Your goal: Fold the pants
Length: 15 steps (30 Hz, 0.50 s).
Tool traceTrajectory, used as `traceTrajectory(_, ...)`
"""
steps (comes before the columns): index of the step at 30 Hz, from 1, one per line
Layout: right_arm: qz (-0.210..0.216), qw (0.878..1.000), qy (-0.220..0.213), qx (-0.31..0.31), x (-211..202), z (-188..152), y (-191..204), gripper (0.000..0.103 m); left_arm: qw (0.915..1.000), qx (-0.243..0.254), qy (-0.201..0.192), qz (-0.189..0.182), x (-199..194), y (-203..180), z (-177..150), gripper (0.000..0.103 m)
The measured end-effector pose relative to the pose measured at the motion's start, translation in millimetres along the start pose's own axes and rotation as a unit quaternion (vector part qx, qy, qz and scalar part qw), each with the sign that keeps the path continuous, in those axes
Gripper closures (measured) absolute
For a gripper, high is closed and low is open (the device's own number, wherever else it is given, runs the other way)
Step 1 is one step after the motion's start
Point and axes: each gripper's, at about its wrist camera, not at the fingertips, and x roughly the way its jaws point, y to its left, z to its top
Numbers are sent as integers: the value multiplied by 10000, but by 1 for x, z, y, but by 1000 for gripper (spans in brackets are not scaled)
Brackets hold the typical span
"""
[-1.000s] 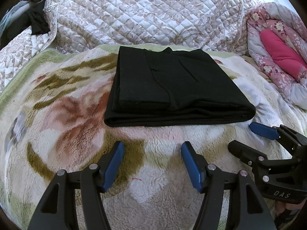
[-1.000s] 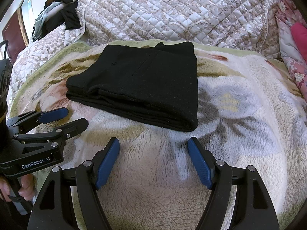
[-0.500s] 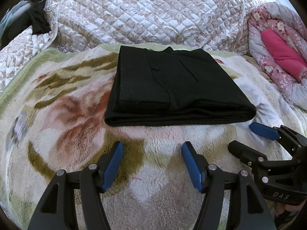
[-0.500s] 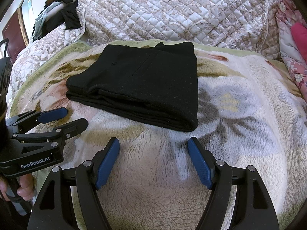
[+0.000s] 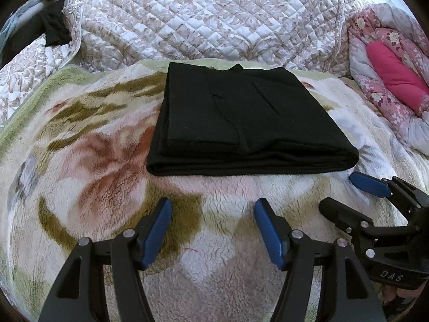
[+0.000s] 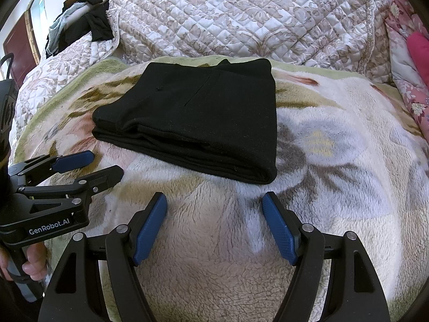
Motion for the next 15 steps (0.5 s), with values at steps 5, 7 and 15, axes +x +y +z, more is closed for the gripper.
traceTrajectory(5, 0, 10000, 0, 5, 0, 0, 0, 29, 10000, 0, 7, 3, 0, 0, 0, 35)
traceTrajectory(7, -4, 10000, -1, 4, 0, 0, 0, 29, 10000, -9, 13, 5, 0, 1, 0, 35)
traceTrajectory(15, -5, 10000, -4, 9, 0, 0, 0, 29, 10000, -12, 26, 14, 1, 1, 0, 35)
